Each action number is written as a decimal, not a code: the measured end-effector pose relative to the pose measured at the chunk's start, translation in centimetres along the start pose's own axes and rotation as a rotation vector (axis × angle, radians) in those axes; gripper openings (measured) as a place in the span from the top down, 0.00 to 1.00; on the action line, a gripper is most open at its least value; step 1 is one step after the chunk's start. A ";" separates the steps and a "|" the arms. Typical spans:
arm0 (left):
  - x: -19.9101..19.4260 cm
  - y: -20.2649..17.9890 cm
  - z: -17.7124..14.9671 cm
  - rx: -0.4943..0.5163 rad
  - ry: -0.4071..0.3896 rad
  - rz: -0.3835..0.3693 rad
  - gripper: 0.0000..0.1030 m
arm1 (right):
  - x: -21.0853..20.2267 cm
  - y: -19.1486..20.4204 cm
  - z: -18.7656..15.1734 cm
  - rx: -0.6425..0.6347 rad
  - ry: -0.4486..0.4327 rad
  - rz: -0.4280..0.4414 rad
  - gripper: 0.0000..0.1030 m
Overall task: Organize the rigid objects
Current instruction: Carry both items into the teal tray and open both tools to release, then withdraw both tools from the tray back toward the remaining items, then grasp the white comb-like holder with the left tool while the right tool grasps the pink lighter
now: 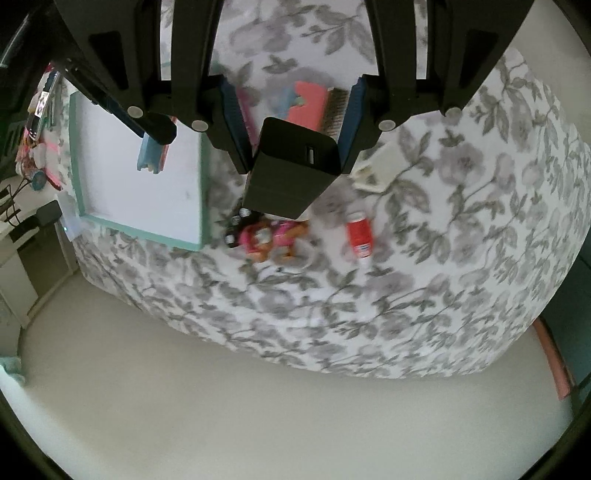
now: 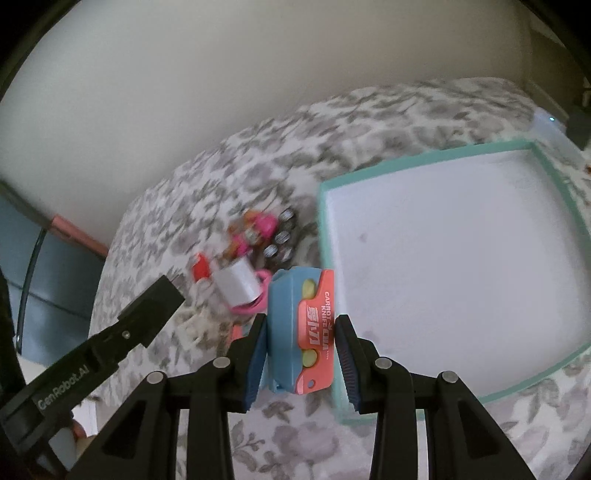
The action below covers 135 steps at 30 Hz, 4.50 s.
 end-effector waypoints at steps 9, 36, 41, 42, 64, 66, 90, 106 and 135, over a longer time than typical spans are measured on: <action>2.3 -7.6 -0.7 0.085 0.026 -0.042 0.52 | -1.3 -7.9 1.5 0.121 -0.022 -0.209 0.62; 9.9 -17.7 -4.5 0.240 0.070 -0.083 0.54 | -1.2 -20.6 0.2 0.327 0.048 -0.480 0.62; 9.8 -17.0 -4.3 0.232 0.071 -0.065 0.54 | -1.2 -20.7 0.0 0.330 0.067 -0.492 0.62; 9.7 -16.8 -4.2 0.222 0.072 -0.067 0.54 | -1.1 -20.7 0.0 0.330 0.070 -0.492 0.62; 6.6 -13.0 -0.7 0.097 -0.038 -0.016 0.19 | -1.9 -17.4 1.7 0.238 -0.006 -0.392 0.05; 6.7 -12.5 -0.5 0.084 -0.042 -0.005 0.19 | -1.9 -17.3 1.7 0.231 -0.010 -0.389 0.04; 0.8 -7.7 3.8 0.028 -0.298 0.074 0.01 | -2.2 -11.4 3.5 0.036 -0.096 -0.305 0.00; -1.6 1.5 3.7 -0.069 -0.304 0.138 0.01 | 0.1 -3.5 3.1 -0.166 -0.114 -0.211 0.00; 5.1 10.9 1.1 -0.314 0.054 0.092 0.01 | 7.1 4.8 -1.5 -0.322 0.109 -0.075 0.25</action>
Point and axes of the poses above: each gripper's, at about its wrist camera, not at the fingertips, and x roughly the way its jaws point, y to its left, z to its top, the point moved 7 cm from there along x, roughly the way its jaws point, and after that the axes turned 8 degrees about -x, right-handed, at the moved point
